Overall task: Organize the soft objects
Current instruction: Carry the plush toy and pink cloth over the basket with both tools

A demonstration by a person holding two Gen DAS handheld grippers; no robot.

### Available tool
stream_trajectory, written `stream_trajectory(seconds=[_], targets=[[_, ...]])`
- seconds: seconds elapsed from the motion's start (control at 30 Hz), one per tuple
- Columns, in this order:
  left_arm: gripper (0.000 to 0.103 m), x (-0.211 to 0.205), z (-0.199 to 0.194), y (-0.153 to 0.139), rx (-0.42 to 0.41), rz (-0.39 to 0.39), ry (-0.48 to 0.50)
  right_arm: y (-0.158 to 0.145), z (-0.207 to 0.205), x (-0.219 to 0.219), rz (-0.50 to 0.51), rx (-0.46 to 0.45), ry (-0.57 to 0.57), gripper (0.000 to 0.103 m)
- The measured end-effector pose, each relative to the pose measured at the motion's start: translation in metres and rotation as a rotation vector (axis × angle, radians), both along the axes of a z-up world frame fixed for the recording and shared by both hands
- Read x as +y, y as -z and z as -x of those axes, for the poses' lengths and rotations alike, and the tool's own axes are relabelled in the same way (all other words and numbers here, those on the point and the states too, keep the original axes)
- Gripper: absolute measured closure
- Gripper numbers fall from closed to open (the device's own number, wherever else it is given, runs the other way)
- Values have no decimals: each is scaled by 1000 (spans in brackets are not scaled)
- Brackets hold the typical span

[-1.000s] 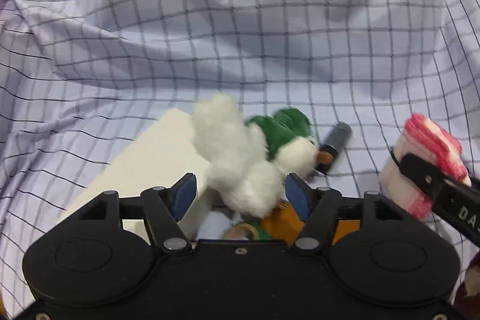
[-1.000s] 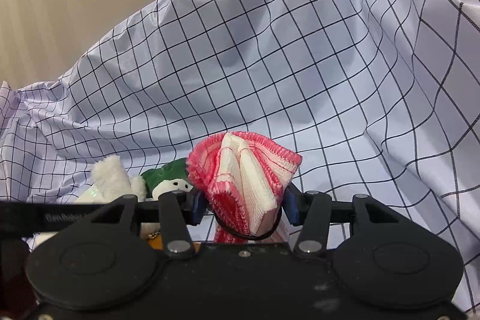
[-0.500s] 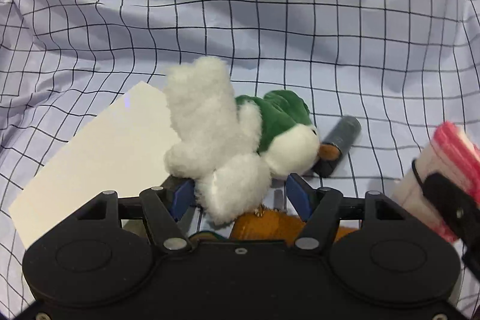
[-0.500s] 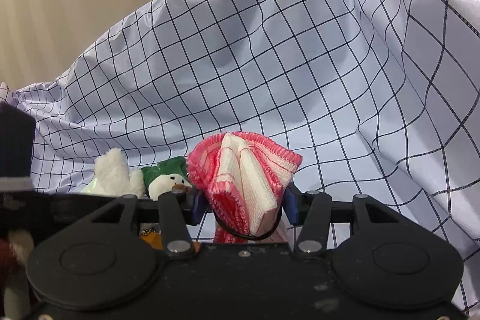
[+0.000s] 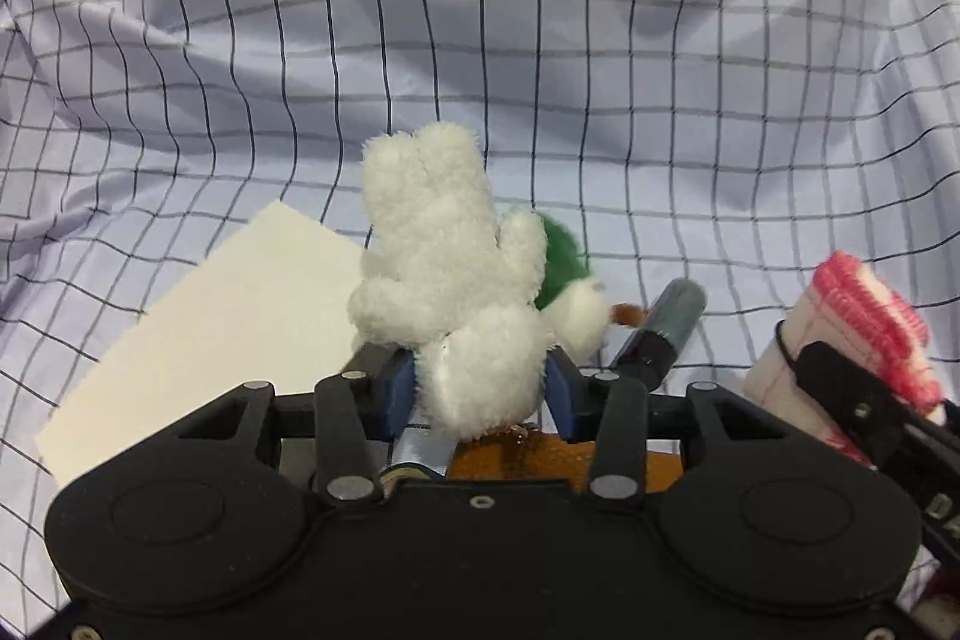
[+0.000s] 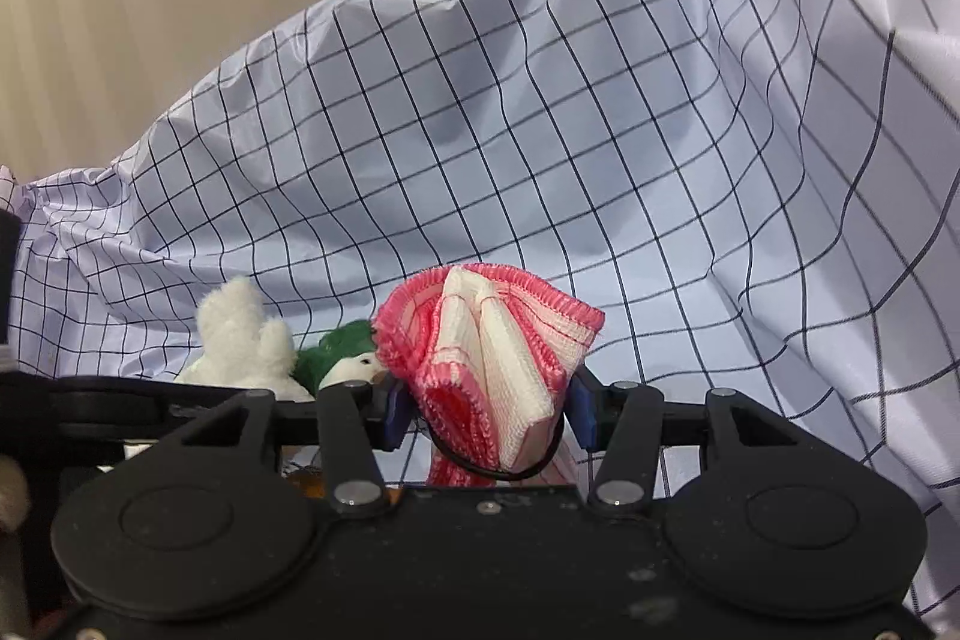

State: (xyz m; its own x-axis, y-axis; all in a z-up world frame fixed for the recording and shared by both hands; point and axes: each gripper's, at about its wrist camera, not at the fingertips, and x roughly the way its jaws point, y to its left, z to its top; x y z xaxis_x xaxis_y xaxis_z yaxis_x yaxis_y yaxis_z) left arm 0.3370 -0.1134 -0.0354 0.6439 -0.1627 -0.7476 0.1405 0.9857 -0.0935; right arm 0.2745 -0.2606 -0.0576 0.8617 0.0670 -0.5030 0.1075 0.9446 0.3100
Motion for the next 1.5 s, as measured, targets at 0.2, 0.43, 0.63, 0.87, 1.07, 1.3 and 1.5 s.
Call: stream_trajectory(seconds=[0.2, 0.43, 0.63, 0.87, 1.07, 1.3, 1.5], targets=[[59, 18, 26, -33, -41, 30, 28, -24, 15, 12, 36, -25, -14, 53], [58, 47, 72, -62, -76, 45, 46, -53, 50, 27, 84, -71, -43, 53], [58, 72, 118, -79, -99, 36, 56, -73, 96, 38, 114, -113, -58, 53], [58, 93, 171, -83, -104, 29, 67, -90, 159, 59, 170, -154, -84, 53], [58, 105, 211, -75, -78, 32, 52, -94, 208, 69, 144, -152, -98, 53], [58, 112, 247, -60, -24, 37, 37, -83, 252, 82, 133, -125, -114, 53], [58, 114, 272, -47, 16, 60, 20, -79, 283, 88, 110, -114, -117, 53]])
